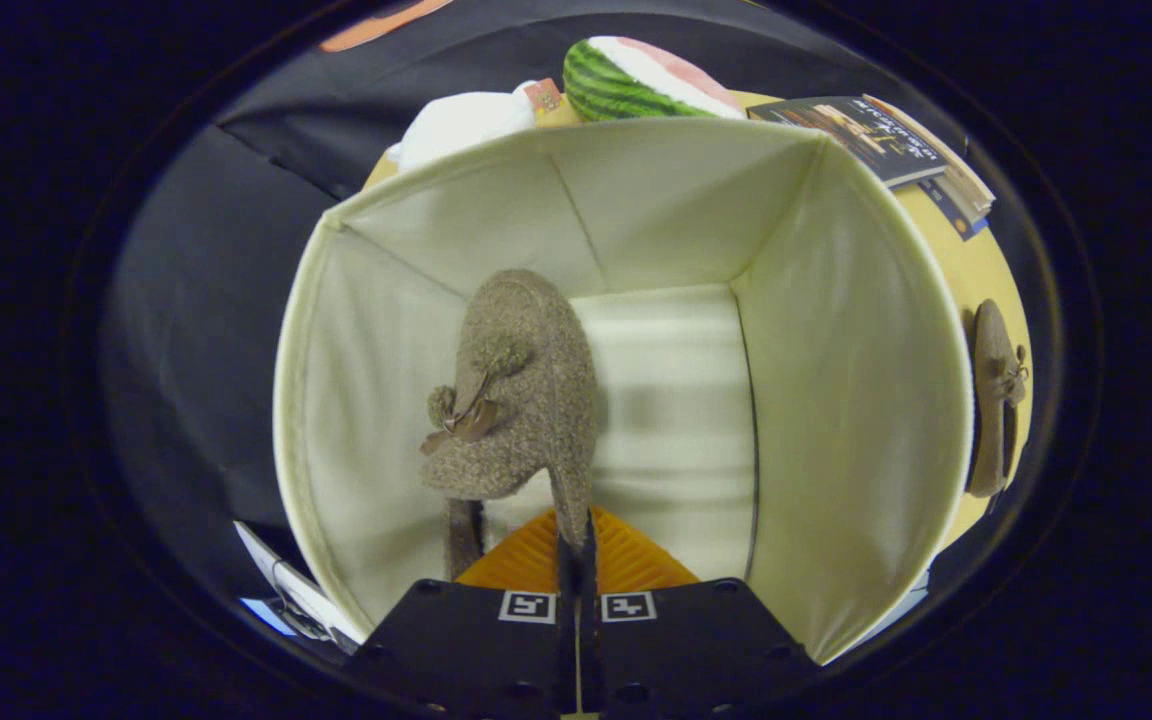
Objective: Open the storage box then place both shoes into the box .Put the left shoe in first, then the right shoe, with the right side of both shoes facing outward in a uniform manner.
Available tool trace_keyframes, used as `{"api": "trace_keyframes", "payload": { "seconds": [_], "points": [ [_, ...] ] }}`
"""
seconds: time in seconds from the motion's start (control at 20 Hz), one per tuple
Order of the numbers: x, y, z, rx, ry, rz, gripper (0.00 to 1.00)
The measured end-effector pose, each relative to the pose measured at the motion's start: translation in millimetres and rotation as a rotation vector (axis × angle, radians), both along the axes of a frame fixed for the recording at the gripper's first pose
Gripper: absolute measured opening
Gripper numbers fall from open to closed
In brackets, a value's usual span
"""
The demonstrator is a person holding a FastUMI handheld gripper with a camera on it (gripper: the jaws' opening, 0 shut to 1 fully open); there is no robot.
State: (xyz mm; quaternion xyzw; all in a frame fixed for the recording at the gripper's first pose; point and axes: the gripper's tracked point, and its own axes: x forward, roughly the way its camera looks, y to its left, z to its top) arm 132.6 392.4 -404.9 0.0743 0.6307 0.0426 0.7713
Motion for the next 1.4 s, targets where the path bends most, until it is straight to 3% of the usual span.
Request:
{"api": "trace_keyframes", "payload": {
  "seconds": [0.35, 0.5, 0.75, 0.8, 0.9, 1.1, 1.4],
  "points": [
    [2, 2, -22, -0.011, 0.020, 0.065, 0.07],
    [2, 12, -11, 0.039, -0.014, 0.089, 0.16],
    [-2, 8, 42, 0.085, -0.115, 0.186, 0.89],
    [-5, 4, 57, 0.098, -0.130, 0.199, 0.87],
    [-10, -8, 89, 0.135, -0.156, 0.223, 0.95],
    [-15, -61, 153, 0.187, -0.247, 0.252, 0.96],
    [-8, -208, 161, 0.104, -0.270, 0.186, 0.96]
  ]
}}
